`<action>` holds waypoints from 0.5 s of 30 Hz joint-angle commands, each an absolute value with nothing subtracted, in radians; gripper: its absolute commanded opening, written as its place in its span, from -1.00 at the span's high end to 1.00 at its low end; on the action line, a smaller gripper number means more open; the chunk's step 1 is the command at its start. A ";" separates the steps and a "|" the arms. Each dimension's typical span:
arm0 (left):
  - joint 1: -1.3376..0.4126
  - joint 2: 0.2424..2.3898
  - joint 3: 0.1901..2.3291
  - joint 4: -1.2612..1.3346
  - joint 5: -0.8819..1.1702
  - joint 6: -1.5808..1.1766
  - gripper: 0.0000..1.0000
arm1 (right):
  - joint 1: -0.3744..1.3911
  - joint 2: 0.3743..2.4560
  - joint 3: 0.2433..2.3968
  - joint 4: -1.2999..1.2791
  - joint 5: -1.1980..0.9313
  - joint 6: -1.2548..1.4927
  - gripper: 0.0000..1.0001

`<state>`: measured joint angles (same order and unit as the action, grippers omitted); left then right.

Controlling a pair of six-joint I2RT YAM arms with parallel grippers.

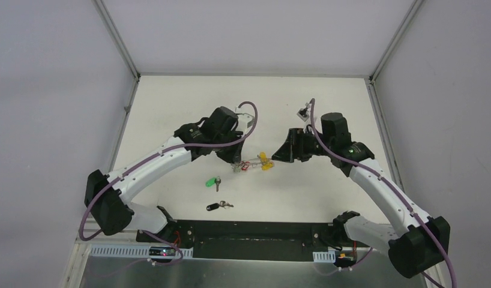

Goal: Put the keys on the keyring

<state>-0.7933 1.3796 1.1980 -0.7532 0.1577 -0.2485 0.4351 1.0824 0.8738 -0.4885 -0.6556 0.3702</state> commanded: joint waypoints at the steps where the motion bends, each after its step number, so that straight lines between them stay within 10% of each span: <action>1: -0.807 1.279 1.195 -0.645 0.290 -0.113 1.00 | 0.430 1.003 0.858 -0.310 -0.695 0.389 -0.48; 15: -0.808 0.946 0.869 -0.144 0.520 0.017 1.00 | 0.438 0.831 0.693 0.154 -0.910 0.315 -0.42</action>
